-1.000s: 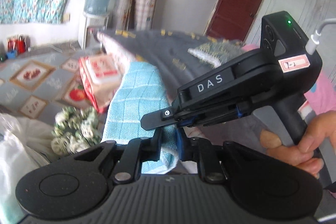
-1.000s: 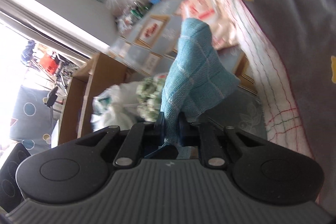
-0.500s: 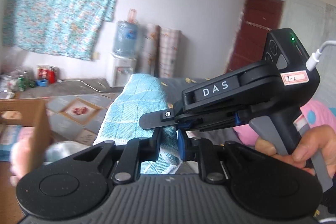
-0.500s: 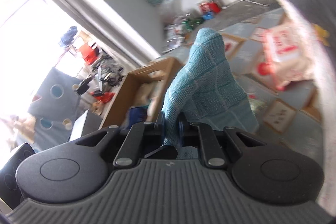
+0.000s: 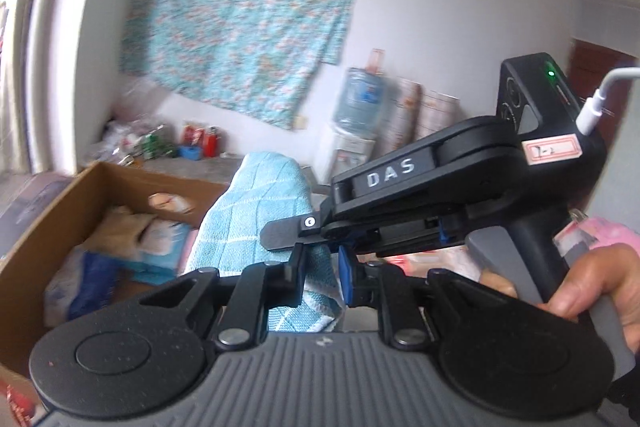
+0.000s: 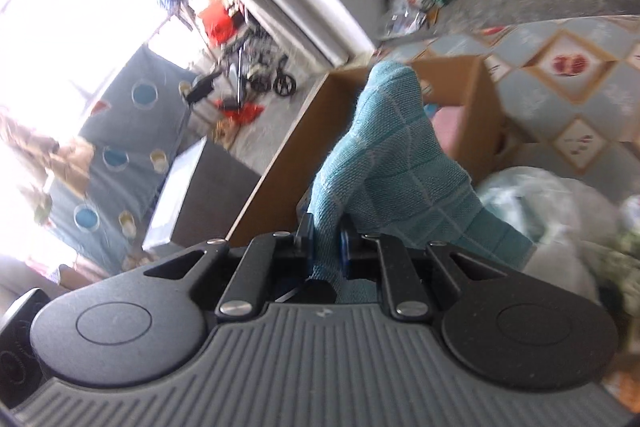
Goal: Organize soft objects
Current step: 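Carry the blue towel into the cardboard box and release it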
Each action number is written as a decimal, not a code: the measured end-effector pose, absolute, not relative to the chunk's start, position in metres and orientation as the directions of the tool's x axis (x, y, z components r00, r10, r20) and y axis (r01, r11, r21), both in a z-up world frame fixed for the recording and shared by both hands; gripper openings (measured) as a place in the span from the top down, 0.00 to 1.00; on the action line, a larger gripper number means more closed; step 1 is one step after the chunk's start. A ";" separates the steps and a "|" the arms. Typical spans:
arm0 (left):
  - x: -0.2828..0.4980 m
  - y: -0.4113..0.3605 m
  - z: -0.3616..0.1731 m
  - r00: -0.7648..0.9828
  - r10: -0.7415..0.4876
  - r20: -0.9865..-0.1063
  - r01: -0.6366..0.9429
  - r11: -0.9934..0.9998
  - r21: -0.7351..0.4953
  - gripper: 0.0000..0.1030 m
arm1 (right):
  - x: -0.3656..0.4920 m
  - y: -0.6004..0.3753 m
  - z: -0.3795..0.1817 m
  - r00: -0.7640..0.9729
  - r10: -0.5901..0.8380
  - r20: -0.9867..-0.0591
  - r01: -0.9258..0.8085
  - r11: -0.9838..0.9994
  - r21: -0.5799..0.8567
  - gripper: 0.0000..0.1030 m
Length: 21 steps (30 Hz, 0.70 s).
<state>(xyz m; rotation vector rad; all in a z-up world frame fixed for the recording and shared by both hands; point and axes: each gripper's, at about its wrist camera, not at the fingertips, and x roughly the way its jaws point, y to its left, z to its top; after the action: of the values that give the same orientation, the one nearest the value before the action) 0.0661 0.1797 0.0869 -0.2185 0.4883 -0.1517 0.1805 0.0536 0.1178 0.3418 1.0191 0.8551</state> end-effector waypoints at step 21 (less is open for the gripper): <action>0.061 0.320 0.048 0.847 -0.018 -0.531 -0.172 0.936 -0.307 0.80 | 0.274 0.233 0.021 0.079 0.687 -0.723 -0.368 0.694 0.619 0.90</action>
<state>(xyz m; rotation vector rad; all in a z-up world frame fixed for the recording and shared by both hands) 0.0611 0.3203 0.0480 -0.3546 0.5566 0.0827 0.2738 0.2331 0.0212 0.3081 1.2636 0.8079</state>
